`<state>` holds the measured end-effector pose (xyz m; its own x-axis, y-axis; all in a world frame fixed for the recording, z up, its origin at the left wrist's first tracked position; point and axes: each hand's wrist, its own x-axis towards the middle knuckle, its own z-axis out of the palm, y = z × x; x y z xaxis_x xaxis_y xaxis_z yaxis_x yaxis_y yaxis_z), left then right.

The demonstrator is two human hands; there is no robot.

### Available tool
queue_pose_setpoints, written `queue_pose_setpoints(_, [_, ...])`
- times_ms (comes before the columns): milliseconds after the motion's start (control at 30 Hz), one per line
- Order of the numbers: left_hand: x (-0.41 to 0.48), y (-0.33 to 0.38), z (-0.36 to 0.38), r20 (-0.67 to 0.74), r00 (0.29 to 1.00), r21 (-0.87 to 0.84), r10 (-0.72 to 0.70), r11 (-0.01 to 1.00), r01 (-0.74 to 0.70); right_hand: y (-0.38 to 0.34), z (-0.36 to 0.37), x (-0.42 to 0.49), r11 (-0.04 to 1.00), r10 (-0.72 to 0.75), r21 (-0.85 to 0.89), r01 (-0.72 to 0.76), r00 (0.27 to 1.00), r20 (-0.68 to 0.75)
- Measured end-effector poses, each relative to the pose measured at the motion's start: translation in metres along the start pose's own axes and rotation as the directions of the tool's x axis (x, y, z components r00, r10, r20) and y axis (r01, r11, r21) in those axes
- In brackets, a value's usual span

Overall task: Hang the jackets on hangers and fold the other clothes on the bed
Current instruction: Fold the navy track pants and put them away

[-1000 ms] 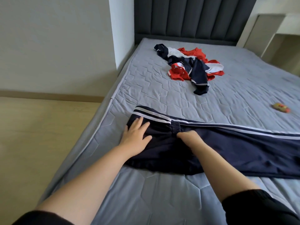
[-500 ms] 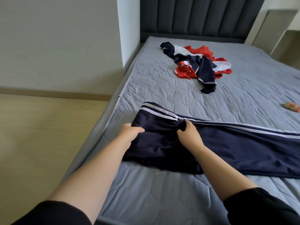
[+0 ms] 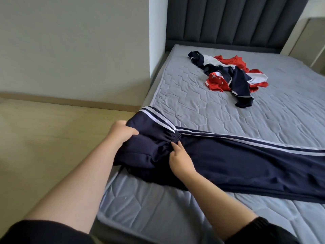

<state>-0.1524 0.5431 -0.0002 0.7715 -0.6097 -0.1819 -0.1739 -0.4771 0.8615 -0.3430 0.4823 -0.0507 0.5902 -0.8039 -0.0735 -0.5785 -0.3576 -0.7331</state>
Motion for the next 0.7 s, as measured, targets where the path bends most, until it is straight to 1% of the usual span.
queue_pose_setpoints(67, [-0.002, 0.005, 0.001, 0.055, 0.998, 0.007, 0.013, 1.000, -0.013, 0.000, 0.009, 0.003, 0.997, 0.070, 0.025, -0.070, 0.997, 0.015])
queue_pose_setpoints(133, [-0.006, 0.015, 0.000, 0.159, 0.987, -0.045, -0.001, 0.999, 0.008, 0.002, 0.005, 0.007, 0.994, 0.083, 0.073, -0.084, 0.996, 0.019])
queue_pose_setpoints(200, [-0.012, 0.031, -0.002, 0.271, 0.962, -0.090, -0.010, 0.995, 0.036, 0.011, -0.007, 0.010, 0.988, 0.082, 0.130, -0.089, 0.995, 0.061])
queue_pose_setpoints(233, [-0.015, 0.040, -0.001, 0.307, 0.952, -0.102, 0.005, 0.994, 0.028, 0.018, -0.016, 0.009, 0.980, 0.073, 0.180, -0.087, 0.994, 0.084])
queue_pose_setpoints(300, [-0.029, 0.062, 0.006, 0.359, 0.930, -0.178, 0.078, 0.984, -0.014, 0.036, -0.038, 0.007, 0.925, 0.103, 0.348, -0.152, 0.982, 0.156])
queue_pose_setpoints(333, [-0.037, 0.075, 0.014, 0.420, 0.899, -0.256, 0.128, 0.966, -0.018, 0.046, -0.052, 0.007, 0.862, 0.140, 0.457, -0.222, 0.969, 0.205])
queue_pose_setpoints(367, [-0.045, 0.087, 0.023, 0.508, 0.843, -0.353, 0.180, 0.936, 0.013, 0.053, -0.069, 0.007, 0.770, 0.193, 0.562, -0.301, 0.950, 0.244])
queue_pose_setpoints(400, [-0.053, 0.098, 0.032, 0.593, 0.769, -0.446, 0.241, 0.893, 0.064, 0.062, -0.088, 0.009, 0.678, 0.252, 0.637, -0.366, 0.931, 0.265])
queue_pose_setpoints(433, [-0.061, 0.106, 0.042, 0.653, 0.695, -0.506, 0.301, 0.856, 0.105, 0.071, -0.108, 0.011, 0.619, 0.315, 0.679, -0.394, 0.917, 0.245])
queue_pose_setpoints(467, [-0.066, 0.110, 0.053, 0.692, 0.629, -0.533, 0.354, 0.838, 0.116, 0.081, -0.129, 0.015, 0.568, 0.370, 0.725, -0.390, 0.907, 0.198])
queue_pose_setpoints(500, [-0.071, 0.113, 0.064, 0.711, 0.590, -0.526, 0.383, 0.846, 0.084, 0.091, -0.148, 0.017, 0.542, 0.417, 0.748, -0.382, 0.896, 0.155])
queue_pose_setpoints(533, [-0.074, 0.113, 0.077, 0.708, 0.593, -0.484, 0.382, 0.875, 0.014, 0.102, -0.163, 0.019, 0.522, 0.444, 0.762, -0.384, 0.885, 0.142])
queue_pose_setpoints(567, [-0.077, 0.112, 0.089, 0.689, 0.627, -0.409, 0.363, 0.909, -0.078, 0.110, -0.175, 0.015, 0.536, 0.471, 0.738, -0.410, 0.870, 0.141])
queue_pose_setpoints(600, [-0.080, 0.110, 0.101, 0.664, 0.666, -0.301, 0.340, 0.937, -0.179, 0.118, -0.183, 0.010, 0.544, 0.483, 0.718, -0.434, 0.862, 0.155])
queue_pose_setpoints(633, [-0.082, 0.107, 0.111, 0.651, 0.690, -0.158, 0.318, 0.945, -0.286, 0.124, -0.187, 0.007, 0.546, 0.499, 0.706, -0.451, 0.852, 0.158])
queue_pose_setpoints(667, [-0.083, 0.104, 0.121, 0.669, 0.685, -0.006, 0.290, 0.923, -0.385, 0.129, -0.190, 0.005, 0.558, 0.501, 0.701, -0.445, 0.854, 0.144])
queue_pose_setpoints(700, [-0.084, 0.099, 0.130, 0.722, 0.645, 0.117, 0.251, 0.874, -0.471, 0.131, -0.192, 0.002, 0.576, 0.504, 0.687, -0.444, 0.854, 0.130])
